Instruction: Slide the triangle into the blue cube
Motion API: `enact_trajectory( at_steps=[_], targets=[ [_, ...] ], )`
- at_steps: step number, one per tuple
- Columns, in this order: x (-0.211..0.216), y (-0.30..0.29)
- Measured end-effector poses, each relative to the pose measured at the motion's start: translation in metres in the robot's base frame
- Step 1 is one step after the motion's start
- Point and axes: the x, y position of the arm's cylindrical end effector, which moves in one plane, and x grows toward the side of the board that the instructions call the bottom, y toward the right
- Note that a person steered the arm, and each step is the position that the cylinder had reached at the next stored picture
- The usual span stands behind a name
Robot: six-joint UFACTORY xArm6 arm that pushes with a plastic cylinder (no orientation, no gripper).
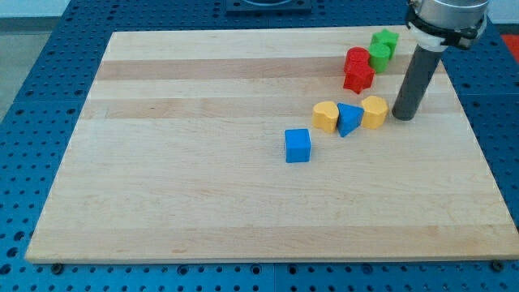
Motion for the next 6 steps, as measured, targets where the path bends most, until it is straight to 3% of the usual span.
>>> enact_trajectory(
  at_steps=[6],
  targets=[
    [0.020, -0.092]
  ],
)
